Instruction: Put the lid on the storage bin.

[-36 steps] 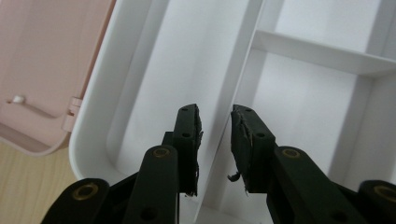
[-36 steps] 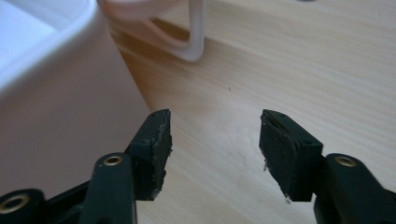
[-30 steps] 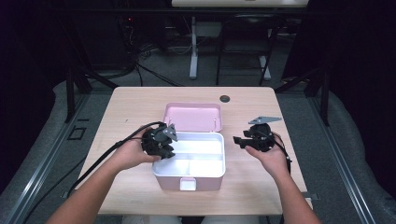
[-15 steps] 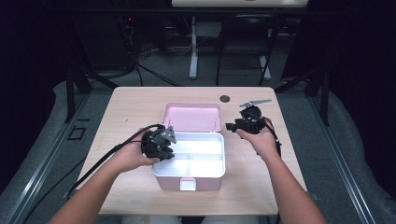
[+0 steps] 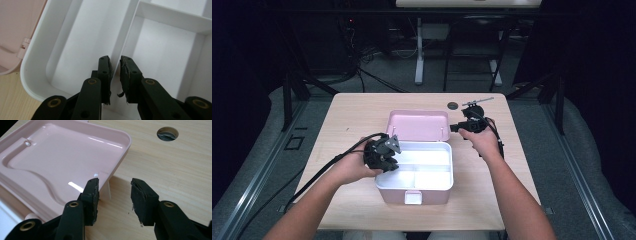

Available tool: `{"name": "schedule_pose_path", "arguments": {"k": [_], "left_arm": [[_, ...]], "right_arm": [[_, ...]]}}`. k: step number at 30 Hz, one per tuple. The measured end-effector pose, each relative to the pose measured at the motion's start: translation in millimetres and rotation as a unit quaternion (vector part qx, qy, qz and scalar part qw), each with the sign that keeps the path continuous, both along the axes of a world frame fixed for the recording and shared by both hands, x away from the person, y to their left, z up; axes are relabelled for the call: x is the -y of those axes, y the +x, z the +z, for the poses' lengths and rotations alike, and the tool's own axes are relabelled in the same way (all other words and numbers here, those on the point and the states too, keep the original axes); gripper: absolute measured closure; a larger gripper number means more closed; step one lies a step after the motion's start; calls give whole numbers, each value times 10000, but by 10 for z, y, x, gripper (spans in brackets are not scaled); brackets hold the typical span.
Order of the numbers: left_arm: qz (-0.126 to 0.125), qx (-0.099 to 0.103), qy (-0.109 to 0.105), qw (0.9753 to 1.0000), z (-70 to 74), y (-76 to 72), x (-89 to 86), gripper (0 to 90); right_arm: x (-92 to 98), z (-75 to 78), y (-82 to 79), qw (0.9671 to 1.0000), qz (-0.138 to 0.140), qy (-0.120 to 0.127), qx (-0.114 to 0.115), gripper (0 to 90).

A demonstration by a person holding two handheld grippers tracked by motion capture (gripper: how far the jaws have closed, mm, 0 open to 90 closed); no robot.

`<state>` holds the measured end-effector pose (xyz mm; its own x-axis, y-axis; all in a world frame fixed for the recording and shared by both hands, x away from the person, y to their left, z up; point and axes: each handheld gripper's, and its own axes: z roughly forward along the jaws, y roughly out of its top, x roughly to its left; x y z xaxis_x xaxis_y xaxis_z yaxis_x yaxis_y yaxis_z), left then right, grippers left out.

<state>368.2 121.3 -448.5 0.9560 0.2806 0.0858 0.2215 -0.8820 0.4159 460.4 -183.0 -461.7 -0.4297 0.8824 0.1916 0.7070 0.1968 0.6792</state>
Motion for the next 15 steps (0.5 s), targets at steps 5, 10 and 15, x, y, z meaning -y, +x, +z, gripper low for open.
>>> {"name": "schedule_pose_path", "arguments": {"k": [5,10,15], "left_arm": [[16,12,2,10000,-1,-5,4,781],[0,2,8,10000,1,-1,2,781],[-8,3,12,10000,1,1,2,782]], "right_arm": [[-72,-14,131,9998,-169,31,-45,612],[-127,-111,239,9992,-307,162,-202,620],[-169,-167,297,9985,-432,246,-226,628]]}}
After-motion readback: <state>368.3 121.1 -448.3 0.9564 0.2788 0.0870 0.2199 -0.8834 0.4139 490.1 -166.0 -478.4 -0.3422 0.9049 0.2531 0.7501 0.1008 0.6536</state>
